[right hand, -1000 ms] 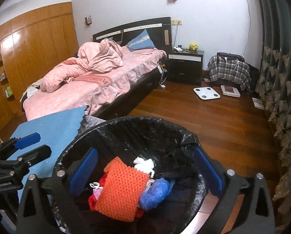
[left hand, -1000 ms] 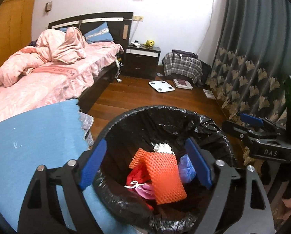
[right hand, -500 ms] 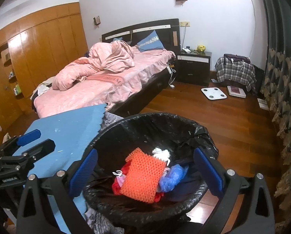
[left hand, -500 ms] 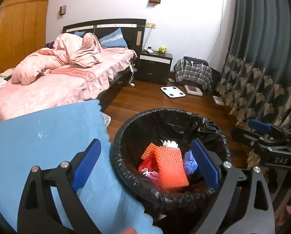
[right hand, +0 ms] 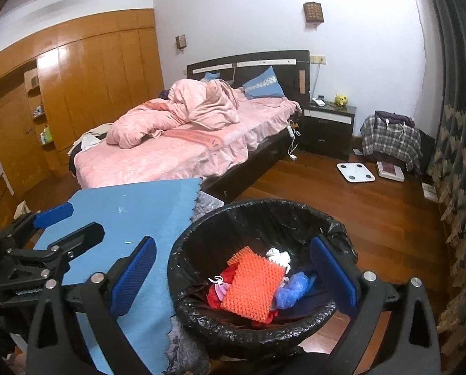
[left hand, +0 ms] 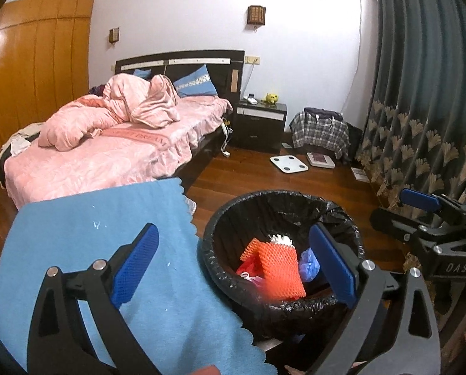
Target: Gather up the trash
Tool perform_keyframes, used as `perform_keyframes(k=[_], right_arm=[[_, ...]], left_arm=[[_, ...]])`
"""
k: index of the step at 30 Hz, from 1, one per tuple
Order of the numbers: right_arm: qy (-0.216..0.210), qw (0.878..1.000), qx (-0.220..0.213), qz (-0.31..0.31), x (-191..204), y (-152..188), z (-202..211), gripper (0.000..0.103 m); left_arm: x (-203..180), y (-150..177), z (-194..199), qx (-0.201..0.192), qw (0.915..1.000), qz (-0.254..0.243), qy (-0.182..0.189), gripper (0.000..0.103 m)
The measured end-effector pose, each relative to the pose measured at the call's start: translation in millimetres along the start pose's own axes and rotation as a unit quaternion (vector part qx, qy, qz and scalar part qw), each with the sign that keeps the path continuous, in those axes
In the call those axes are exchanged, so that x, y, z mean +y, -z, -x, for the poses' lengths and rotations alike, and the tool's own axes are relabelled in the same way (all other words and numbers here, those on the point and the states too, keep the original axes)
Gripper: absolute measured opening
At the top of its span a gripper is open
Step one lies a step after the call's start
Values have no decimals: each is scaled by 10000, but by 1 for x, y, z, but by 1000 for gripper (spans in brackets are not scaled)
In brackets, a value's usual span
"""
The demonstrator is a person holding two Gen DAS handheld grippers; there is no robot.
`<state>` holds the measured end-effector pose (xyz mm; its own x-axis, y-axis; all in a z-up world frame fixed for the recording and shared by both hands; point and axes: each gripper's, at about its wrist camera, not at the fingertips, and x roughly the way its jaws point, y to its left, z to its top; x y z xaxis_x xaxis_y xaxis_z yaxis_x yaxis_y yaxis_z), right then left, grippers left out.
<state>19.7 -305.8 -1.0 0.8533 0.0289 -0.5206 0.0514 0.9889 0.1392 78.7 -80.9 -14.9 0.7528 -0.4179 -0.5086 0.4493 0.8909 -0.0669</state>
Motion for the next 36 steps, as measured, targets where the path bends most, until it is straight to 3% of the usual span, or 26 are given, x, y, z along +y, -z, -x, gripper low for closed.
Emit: perform_keyframes(k=[36], right_arm=[[-27, 9999, -111, 62, 10, -5, 10, 97]], left_arm=[[0, -3, 17, -189, 9998, 3, -66, 94]])
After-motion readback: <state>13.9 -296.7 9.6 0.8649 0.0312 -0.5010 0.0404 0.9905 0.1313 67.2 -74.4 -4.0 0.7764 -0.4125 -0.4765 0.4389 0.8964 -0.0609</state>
